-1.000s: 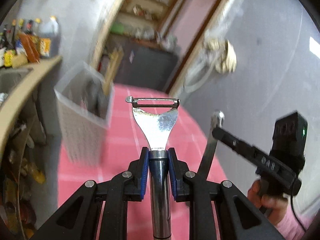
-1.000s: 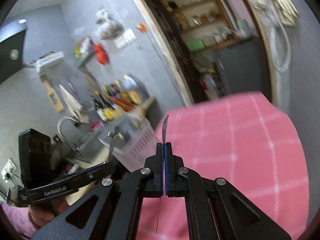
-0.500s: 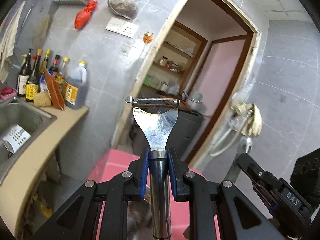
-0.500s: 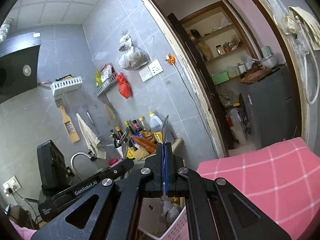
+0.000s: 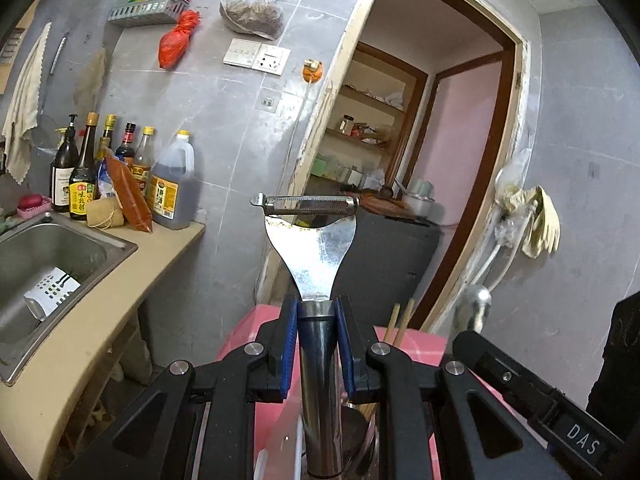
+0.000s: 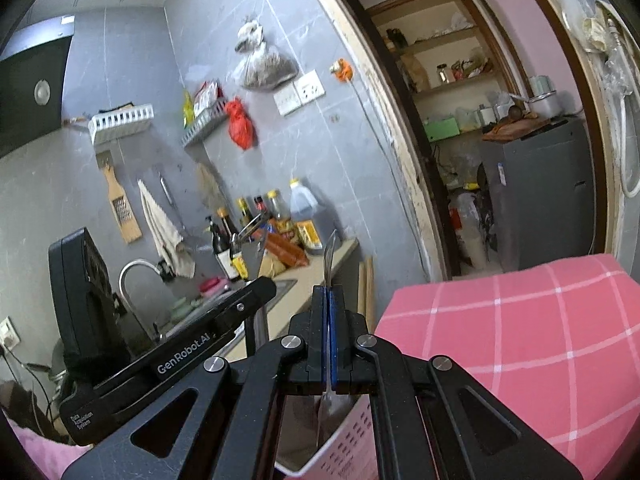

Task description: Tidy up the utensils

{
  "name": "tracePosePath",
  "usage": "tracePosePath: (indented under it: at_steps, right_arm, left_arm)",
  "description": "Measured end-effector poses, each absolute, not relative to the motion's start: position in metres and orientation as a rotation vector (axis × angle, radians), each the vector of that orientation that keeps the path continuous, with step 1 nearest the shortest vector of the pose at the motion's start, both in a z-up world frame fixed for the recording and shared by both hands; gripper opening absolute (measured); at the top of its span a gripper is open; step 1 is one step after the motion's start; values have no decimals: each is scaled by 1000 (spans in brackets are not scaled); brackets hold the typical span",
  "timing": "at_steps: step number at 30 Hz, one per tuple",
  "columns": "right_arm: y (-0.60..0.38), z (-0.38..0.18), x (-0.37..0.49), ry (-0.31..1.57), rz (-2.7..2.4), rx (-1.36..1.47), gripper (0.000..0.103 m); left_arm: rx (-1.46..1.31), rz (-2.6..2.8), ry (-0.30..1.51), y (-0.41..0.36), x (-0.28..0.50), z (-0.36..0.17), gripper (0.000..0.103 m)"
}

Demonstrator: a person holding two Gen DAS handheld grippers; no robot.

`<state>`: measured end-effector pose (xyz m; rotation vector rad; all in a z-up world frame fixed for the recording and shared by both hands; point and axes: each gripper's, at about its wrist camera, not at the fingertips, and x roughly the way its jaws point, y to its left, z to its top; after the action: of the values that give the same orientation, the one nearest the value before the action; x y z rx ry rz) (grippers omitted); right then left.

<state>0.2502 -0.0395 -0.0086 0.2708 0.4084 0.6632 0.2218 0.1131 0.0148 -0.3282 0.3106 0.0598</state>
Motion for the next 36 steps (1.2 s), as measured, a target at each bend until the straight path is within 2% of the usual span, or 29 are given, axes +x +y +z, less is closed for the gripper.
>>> tracePosePath:
  at_steps: [14, 18, 22, 26, 28, 30, 36]
  right_arm:
    - [-45, -22, 239, 476, 688, 239, 3]
    - [-50, -19, 234, 479, 671, 232, 5]
    - [-56, -11, 229, 469, 651, 234, 14]
    - [-67, 0, 220, 439, 607, 234, 23]
    - [-75, 6, 214, 420, 578, 234, 35]
    - [-83, 11, 207, 402, 550, 227, 42]
    - [-107, 26, 182, 365, 466, 193, 72]
  left_arm:
    - [-266, 10, 382, 99, 197, 3, 18]
    - [-257, 5, 426, 98, 192, 4, 27]
    - [-249, -16, 438, 97, 182, 7, 54]
    - [-263, -5, 429, 99, 172, 13, 62]
    - [-279, 9, 416, 101, 165, 19, 65]
    - [-280, 18, 402, 102, 160, 24, 70]
    - [-272, 42, 379, 95, 140, 39, 92]
